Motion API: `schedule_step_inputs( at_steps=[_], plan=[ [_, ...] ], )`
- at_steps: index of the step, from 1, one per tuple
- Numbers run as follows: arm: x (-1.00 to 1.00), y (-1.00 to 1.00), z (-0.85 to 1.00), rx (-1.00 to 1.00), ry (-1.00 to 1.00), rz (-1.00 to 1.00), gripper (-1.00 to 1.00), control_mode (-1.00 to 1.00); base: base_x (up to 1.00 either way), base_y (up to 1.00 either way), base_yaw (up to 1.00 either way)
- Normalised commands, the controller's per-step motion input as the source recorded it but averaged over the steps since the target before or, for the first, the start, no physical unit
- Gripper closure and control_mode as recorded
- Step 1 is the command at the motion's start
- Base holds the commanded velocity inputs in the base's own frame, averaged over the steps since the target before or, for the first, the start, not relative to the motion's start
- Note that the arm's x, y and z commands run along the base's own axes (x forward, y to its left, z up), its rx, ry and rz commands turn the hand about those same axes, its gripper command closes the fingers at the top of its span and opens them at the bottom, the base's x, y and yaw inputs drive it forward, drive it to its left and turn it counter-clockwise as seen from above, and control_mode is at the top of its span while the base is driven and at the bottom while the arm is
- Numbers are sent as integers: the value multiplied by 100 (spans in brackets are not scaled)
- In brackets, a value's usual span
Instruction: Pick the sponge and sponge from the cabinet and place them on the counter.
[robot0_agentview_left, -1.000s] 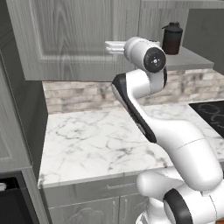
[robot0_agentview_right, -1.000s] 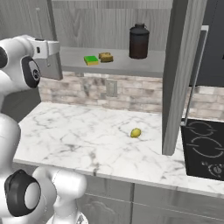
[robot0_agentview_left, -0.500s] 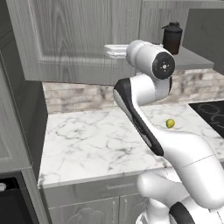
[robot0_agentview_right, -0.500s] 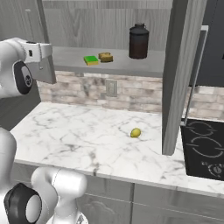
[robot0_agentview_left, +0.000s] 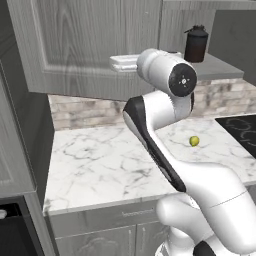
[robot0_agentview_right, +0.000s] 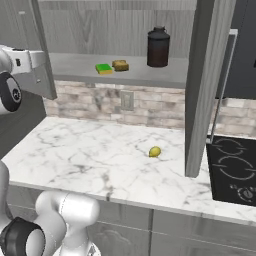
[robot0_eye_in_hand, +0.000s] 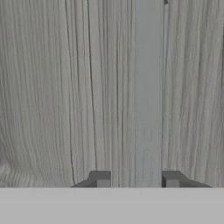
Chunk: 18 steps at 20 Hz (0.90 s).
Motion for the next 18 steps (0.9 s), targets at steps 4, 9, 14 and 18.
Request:
schedule_step_inputs(
  at_steps=[4, 9, 14, 18],
  plan=[
    [-57, 74, 22, -6, 1, 0, 100, -100, 0, 0, 0],
    [-57, 66, 20, -4, 0, 0, 100, -100, 0, 0, 0],
    [-57, 67, 21, -3, 0, 0, 100, -100, 0, 0, 0],
    [-57, 69, 19, -2, 0, 0, 100, -100, 0, 0, 0]
  ],
)
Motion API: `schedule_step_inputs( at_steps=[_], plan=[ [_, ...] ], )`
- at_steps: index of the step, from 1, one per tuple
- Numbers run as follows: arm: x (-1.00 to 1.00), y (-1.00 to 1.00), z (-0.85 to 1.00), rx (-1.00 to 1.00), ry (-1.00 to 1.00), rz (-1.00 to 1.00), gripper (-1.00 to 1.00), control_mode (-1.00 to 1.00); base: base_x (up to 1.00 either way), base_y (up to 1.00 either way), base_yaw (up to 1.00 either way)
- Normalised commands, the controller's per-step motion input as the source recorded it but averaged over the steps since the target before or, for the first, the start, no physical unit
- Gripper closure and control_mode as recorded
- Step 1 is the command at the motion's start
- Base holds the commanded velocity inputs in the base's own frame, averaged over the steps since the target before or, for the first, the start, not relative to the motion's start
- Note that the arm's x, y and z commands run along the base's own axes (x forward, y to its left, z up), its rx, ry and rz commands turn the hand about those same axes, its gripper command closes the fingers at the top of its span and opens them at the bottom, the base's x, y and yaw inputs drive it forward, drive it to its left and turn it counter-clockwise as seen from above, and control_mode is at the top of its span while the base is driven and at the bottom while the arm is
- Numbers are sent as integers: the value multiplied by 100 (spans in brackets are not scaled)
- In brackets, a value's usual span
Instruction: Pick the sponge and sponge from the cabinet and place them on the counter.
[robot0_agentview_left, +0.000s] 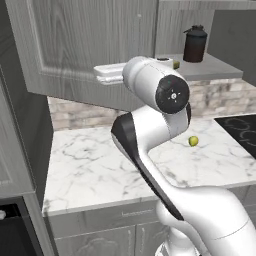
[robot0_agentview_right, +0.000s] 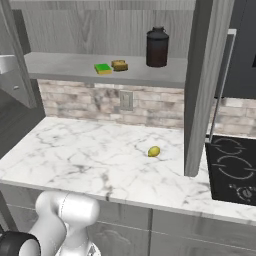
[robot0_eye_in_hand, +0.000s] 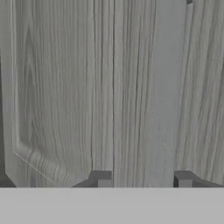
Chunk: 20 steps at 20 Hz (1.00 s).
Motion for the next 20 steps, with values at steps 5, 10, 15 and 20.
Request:
schedule_step_inputs(
  at_steps=[5, 10, 15, 20],
  plan=[
    [-39, 58, 6, 0, 0, 0, 100, -100, 0, 0, 0],
    [-8, 10, 0, 0, -3, 1, -100, -100, 0, 0, 0],
    [-18, 2, 12, 0, -13, 0, -100, -100, 0, 0, 0],
    [-54, 9, 28, -1, -14, -1, -100, -100, 0, 0, 0]
  ],
)
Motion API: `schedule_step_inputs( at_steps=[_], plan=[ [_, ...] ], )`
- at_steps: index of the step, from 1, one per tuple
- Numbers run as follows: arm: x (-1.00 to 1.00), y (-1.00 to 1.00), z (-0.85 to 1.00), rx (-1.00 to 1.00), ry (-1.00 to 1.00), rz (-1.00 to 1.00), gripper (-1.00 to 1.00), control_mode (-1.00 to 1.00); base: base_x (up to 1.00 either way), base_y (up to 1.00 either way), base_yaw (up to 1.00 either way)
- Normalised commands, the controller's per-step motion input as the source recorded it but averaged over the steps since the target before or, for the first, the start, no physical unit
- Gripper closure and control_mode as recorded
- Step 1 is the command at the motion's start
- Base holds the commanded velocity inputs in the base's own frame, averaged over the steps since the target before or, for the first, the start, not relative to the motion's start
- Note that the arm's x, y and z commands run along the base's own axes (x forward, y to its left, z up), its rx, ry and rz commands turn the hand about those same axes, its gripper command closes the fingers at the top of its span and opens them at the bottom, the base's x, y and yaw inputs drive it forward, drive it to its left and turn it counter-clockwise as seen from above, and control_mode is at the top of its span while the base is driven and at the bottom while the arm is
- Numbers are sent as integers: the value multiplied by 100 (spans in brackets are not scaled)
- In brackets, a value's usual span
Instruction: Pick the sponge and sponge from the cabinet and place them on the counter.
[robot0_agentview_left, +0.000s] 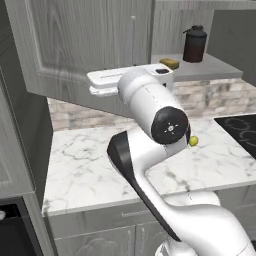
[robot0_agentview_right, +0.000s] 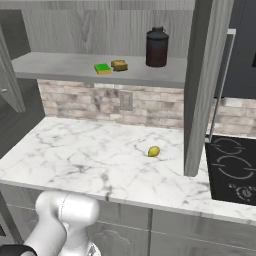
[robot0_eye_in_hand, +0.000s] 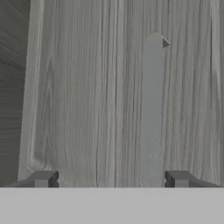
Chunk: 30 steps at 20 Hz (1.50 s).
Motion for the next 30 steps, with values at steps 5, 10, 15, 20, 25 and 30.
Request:
schedule_step_inputs(
  at_steps=[5, 10, 15, 20, 25, 30],
  plan=[
    [-70, 19, 26, -2, -10, 0, -100, -100, 0, 0, 0],
    [-45, -12, 36, 2, 4, -3, -100, -100, 0, 0, 0],
    [-12, -56, 28, 8, 17, 0, -100, -100, 0, 0, 0],
    [-2, -65, 18, 11, 21, 0, -100, -100, 0, 0, 0],
    [-13, -72, 7, 18, 14, 3, -100, -100, 0, 0, 0],
    [-5, -57, 3, 22, 5, 6, -100, -100, 0, 0, 0]
  ],
)
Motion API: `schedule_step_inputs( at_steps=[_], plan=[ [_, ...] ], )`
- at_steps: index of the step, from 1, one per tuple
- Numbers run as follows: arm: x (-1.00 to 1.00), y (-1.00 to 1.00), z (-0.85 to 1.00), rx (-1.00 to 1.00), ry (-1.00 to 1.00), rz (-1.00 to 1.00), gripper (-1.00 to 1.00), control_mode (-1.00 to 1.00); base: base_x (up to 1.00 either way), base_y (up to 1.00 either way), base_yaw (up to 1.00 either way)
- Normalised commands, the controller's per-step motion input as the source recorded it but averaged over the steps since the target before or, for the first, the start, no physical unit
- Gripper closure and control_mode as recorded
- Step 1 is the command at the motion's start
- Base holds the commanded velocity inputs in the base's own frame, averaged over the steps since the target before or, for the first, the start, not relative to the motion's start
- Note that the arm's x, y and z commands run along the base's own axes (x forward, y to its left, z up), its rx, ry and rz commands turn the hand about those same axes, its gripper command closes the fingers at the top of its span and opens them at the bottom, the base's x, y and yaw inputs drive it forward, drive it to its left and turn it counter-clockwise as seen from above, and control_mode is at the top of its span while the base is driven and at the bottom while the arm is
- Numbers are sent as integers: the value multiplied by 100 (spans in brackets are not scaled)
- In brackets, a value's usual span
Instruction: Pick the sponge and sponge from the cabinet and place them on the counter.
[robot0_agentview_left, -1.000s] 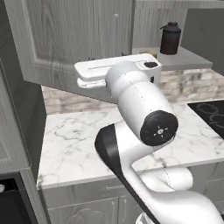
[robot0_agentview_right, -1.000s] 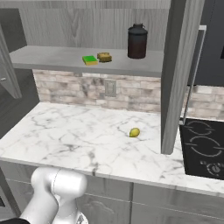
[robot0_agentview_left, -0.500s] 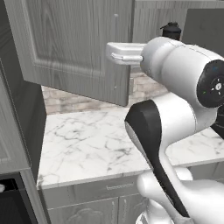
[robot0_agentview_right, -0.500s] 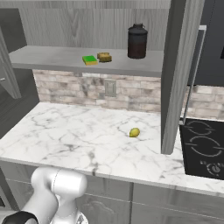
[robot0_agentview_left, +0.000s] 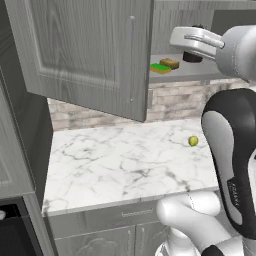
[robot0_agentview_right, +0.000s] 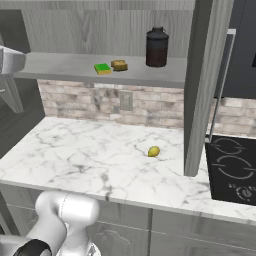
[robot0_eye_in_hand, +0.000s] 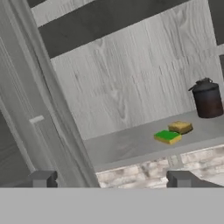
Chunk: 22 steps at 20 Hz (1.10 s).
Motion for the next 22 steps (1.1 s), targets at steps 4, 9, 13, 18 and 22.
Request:
schedule_step_inputs(
  at_steps=[4, 9, 13, 18, 22],
  plan=[
    [7, -27, -7, 11, 0, 12, -100, -100, 0, 0, 0],
    [10, -30, -22, 16, 0, 12, -100, -100, 0, 0, 0],
    [27, -23, -38, 14, 3, 11, -100, -100, 0, 0, 0],
    [44, -17, -37, 13, 10, 11, -100, -100, 0, 0, 0],
    [68, -12, -27, 16, 18, 9, -100, -100, 0, 0, 0]
  ],
)
